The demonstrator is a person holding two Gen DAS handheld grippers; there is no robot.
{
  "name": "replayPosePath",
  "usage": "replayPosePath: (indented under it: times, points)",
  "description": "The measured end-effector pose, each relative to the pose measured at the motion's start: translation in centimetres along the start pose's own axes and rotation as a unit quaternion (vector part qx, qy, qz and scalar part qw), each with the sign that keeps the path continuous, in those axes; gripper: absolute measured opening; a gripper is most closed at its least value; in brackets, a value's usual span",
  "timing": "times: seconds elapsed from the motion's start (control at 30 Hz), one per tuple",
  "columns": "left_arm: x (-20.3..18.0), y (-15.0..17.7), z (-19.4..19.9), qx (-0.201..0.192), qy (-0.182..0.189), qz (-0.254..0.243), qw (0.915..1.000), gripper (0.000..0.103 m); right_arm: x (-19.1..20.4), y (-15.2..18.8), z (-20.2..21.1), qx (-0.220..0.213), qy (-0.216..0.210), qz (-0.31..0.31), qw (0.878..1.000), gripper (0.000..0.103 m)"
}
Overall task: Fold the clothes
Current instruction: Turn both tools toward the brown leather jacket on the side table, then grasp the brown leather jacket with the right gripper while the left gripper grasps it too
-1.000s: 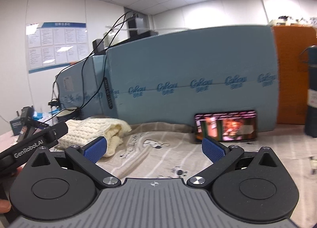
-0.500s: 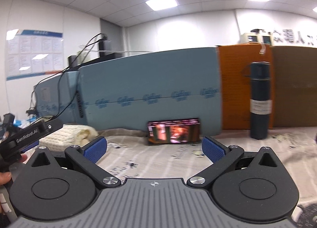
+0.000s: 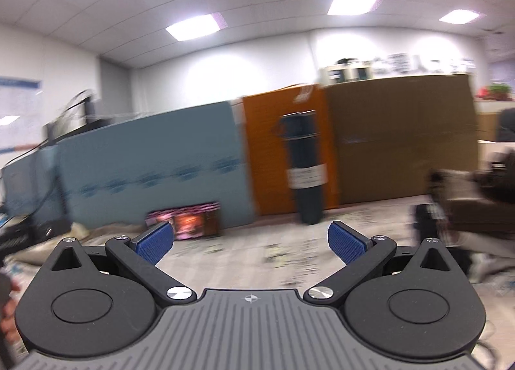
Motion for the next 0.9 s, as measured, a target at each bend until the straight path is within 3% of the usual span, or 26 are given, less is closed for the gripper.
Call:
replayPosePath:
  times: [0.13,0.3,0.53,0.63,0.77,0.9]
  points:
    - [-4.5,0.9,-1.2,0.016,0.062,-0.04,0.9972,0.103,-4.8,-0.7,1.2,-0.023,0.081,-0.038,0.996,0.103]
    - [-9.9,1.8,-2.9,0.031,0.126,-0.093,0.9872,0.103,-10.6,-1.0,2.4,-0.036,0.172,-0.081,0.981,0.103]
    - [-16.4,2.6,-5.9,0.025,0.204,-0.131,0.9699,0.103,-17.8,-2.3,2.4,-0.06,0.277,-0.121,0.951,0.103]
    - [-18.8,3.0,-7.3,0.031,0.236,-0.129,0.9627,0.103,-19.9,-4.0,1.4,-0.076,0.299,-0.126,0.943,0.103]
    - [-21.4,3.3,-9.1,0.044,0.284,-0.114,0.951,0.103,-21.5,-6.6,-2.4,-0.008,0.304,-0.085,0.949,0.103]
    - [-22.8,2.1,-11.4,0.067,0.339,-0.074,0.9356,0.103,-23.9,-7.2,-5.1,0.059,0.341,-0.066,0.936,0.1]
Point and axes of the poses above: each gripper's, at about its wrist camera, not at the fingertips, and z roughly against the way its jaws point, x to its left, y to its underside, the point moved 2 cm from there along -z, roughly the way its jaws point, and after that the axes turned 7 degrees about x, right-handed, at the moved point
